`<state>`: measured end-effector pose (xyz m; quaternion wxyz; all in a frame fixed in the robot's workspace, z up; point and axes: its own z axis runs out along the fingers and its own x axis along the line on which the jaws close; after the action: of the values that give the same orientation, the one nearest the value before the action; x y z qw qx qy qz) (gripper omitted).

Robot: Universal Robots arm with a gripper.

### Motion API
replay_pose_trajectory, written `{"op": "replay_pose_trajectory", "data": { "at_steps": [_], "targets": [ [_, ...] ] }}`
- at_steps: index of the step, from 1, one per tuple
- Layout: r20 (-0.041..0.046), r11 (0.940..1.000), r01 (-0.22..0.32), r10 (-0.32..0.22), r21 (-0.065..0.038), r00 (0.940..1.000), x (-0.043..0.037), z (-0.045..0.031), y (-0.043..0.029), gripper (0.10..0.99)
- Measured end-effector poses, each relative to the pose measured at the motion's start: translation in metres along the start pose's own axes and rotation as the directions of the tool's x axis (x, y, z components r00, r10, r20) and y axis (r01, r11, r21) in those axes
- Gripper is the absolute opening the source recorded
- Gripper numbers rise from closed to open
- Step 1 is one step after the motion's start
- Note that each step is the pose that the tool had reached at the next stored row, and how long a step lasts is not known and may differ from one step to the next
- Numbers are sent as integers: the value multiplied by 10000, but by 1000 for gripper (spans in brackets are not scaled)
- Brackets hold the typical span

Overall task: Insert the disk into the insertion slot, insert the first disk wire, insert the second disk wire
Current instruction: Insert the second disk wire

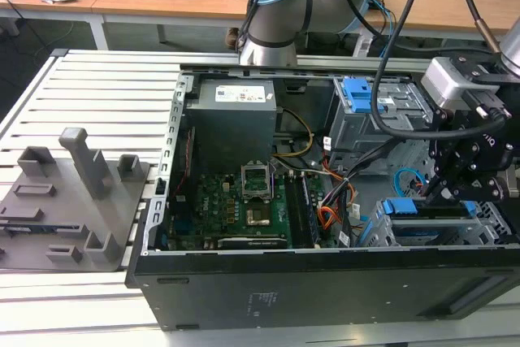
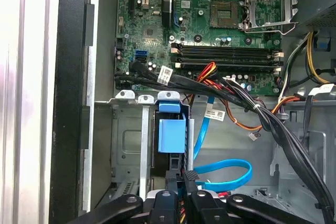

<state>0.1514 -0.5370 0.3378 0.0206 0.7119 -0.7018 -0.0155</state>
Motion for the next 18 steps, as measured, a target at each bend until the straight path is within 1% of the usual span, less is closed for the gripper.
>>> {"op": "replay_pose_trajectory", "data": {
  "at_steps": [2,4,5,6,7,8,10,11,13,14,15,16,18],
  "targets": [
    [-2,10000,-2,2,0,10000,0,20,0,165],
    [5,10000,-1,1,0,10000,0,24,0,165],
    [22,10000,0,0,1,10000,0,32,-1,176],
    [14,10000,0,0,0,10000,0,29,-1,239],
    [6,10000,0,0,1,10000,0,19,0,239],
    [15,10000,0,0,1,10000,1,0,1,239],
    [6,10000,-1,1,0,10000,1,-86,5,239],
    [8,10000,0,0,0,10000,2,-161,9,239],
    [5,10000,-1,1,0,10000,2,-266,15,239],
    [7,10000,-1,1,0,10000,3,-339,18,239],
    [7,10000,-1,1,0,10000,3,-386,21,239],
    [5,10000,0,0,0,10000,3,-406,22,239],
    [9,10000,-1,1,0,10000,3,-414,22,239]
  ]
}}
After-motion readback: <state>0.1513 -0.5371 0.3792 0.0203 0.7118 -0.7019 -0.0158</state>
